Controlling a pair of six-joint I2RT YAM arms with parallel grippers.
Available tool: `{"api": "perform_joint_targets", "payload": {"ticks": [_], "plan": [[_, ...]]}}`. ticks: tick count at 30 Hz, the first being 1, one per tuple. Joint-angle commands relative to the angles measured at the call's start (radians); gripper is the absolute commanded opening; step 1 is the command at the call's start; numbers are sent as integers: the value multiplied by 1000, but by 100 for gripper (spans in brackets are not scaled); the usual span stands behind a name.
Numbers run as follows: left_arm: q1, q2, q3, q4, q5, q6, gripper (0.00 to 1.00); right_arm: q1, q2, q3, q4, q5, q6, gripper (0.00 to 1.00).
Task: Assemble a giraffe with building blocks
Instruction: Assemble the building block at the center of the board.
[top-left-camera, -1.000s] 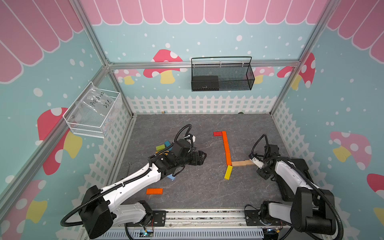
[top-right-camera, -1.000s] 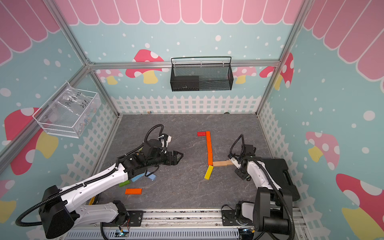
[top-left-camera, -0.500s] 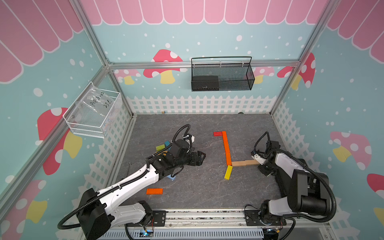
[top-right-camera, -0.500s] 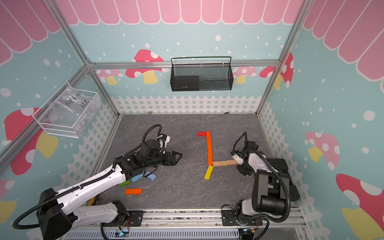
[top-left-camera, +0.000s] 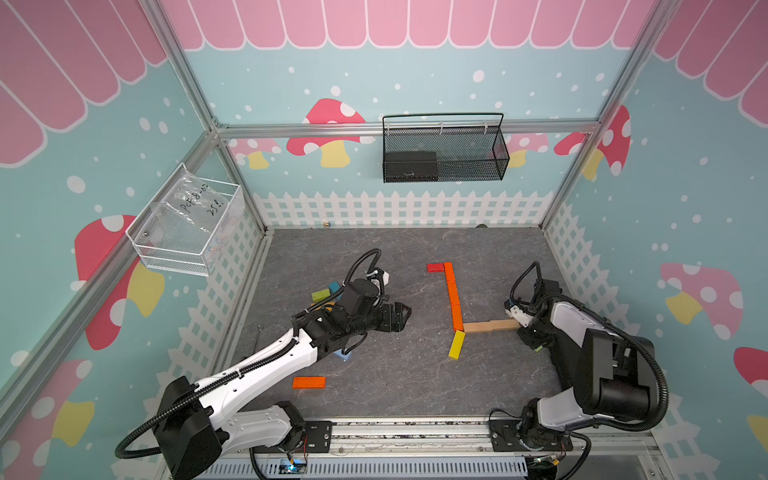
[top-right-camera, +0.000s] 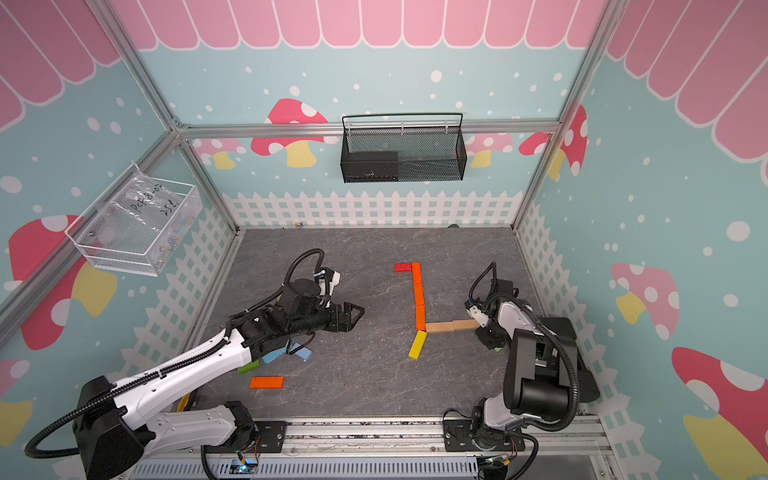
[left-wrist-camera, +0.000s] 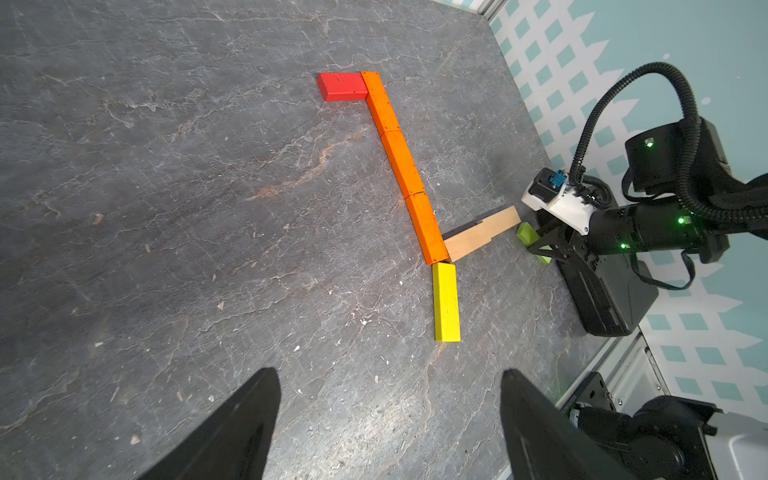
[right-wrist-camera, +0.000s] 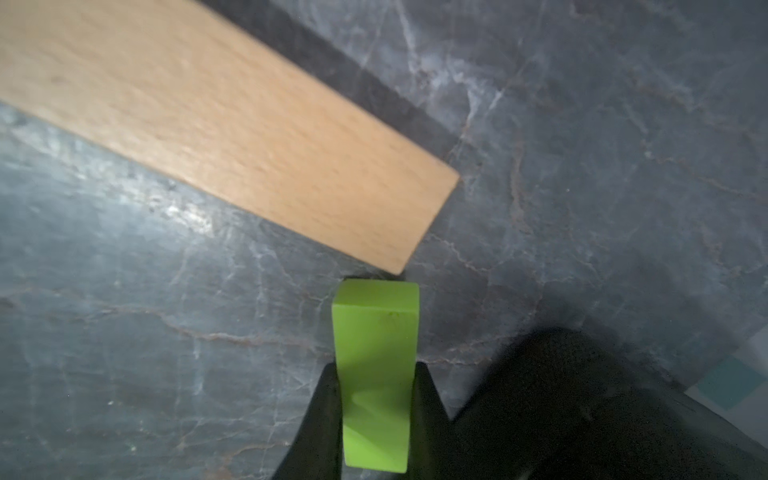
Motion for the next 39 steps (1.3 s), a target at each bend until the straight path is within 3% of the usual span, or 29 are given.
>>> {"api": "perform_joint_targets", "payload": {"ticks": [1,20,31,39], "plan": [[-4,-11,2,-10,-3,23,86,-6,13,2,1,-3,4,21],[-4,-13,5,-13,-9,26,86,-6,25,-7,-7,-25,7,37],[-3,-15,5,-15,-14,28,86,-5,15,-14,-34,-41,-1,26],[-3,-21,4,-15,-15,29,85,-3,3,-15,-32,-39,28,26]]}}
